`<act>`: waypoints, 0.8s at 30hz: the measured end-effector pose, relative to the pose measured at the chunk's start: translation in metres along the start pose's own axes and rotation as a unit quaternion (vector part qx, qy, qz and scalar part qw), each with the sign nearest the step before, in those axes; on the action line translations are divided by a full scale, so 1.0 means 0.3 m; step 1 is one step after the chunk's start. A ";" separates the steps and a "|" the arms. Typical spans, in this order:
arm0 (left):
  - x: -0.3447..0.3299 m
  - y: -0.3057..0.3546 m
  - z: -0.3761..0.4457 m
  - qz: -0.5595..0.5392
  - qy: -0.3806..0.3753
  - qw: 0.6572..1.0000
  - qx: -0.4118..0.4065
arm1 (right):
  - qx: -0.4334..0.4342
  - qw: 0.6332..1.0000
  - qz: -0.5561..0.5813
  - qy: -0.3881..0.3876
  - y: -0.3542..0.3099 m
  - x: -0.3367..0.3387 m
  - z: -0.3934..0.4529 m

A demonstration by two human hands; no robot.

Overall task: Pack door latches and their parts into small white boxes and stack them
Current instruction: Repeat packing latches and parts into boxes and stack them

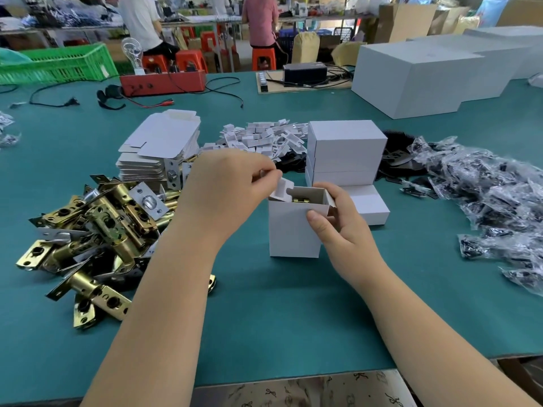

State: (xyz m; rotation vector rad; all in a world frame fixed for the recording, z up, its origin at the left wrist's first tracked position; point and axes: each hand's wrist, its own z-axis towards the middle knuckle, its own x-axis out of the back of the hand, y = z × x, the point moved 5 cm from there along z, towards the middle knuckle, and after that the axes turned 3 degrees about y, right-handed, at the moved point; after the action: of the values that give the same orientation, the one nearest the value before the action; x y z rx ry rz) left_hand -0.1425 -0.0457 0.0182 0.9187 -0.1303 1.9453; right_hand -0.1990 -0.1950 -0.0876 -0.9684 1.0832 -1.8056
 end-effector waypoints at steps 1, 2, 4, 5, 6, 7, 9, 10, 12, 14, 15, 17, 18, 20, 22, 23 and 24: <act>0.009 0.002 0.006 -0.003 -0.009 1.000 0.003 | -0.002 1.000 -0.002 -0.001 0.001 0.000 -0.001; 0.016 0.007 0.013 -0.004 -0.024 1.000 0.005 | -0.003 1.000 -0.005 -0.002 0.001 0.000 -0.001; 0.017 0.020 0.033 0.013 -0.076 0.997 0.002 | 0.000 1.000 -0.012 -0.003 -0.001 -0.002 -0.002; 0.007 0.025 0.046 0.039 -0.111 0.993 0.002 | 0.002 1.000 -0.017 -0.004 -0.003 -0.002 -0.002; -0.009 0.032 0.058 0.079 -0.148 0.986 -0.001 | 0.003 1.000 -0.020 -0.004 -0.004 -0.003 -0.003; -0.029 0.042 0.070 0.124 -0.177 0.976 -0.007 | 0.003 1.000 -0.020 -0.004 -0.004 -0.003 -0.003; -0.073 0.065 0.083 0.191 -0.208 0.959 -0.014 | 0.003 1.000 -0.016 -0.003 -0.003 0.000 -0.003; -0.091 0.072 0.085 0.211 -0.216 0.953 -0.010 | 0.003 1.000 -0.014 -0.002 -0.003 0.001 -0.002; -0.114 0.072 0.079 0.213 -0.209 0.954 0.006 | 0.001 1.000 -0.009 -0.002 -0.003 0.003 -0.002; -0.114 0.059 0.067 0.173 -0.181 0.968 0.030 | 0.002 1.000 -0.005 -0.004 -0.003 0.003 -0.002; -0.106 0.050 0.061 0.145 -0.167 0.974 0.041 | 0.002 1.000 -0.004 -0.005 -0.003 0.002 -0.002; -0.102 0.035 0.046 0.094 -0.163 0.982 0.033 | 0.000 1.000 -0.004 -0.006 -0.001 0.002 0.000; -0.104 0.027 0.039 0.067 -0.174 0.982 0.019 | -0.001 1.000 -0.003 -0.004 0.000 0.002 0.002; -0.101 0.006 0.027 0.005 -0.184 0.983 -0.003 | -0.002 1.000 -0.004 -0.001 0.002 0.002 0.004; -0.101 -0.028 0.021 -0.043 -0.165 0.985 0.014 | -0.001 1.000 -0.009 0.003 0.005 0.000 0.003; -0.110 -0.051 0.016 -0.072 -0.157 0.984 0.044 | -0.001 1.000 -0.013 0.006 0.007 -0.002 0.003; -0.124 -0.074 0.009 -0.115 -0.150 0.978 0.091 | -0.001 1.000 -0.016 0.008 0.008 -0.004 0.002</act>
State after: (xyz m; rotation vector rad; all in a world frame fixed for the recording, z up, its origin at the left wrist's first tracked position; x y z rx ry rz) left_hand -0.1133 -0.0614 -0.0099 1.2883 -0.0175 1.6146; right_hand -0.1975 -0.1948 -0.0899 -0.9784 1.0862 -1.8406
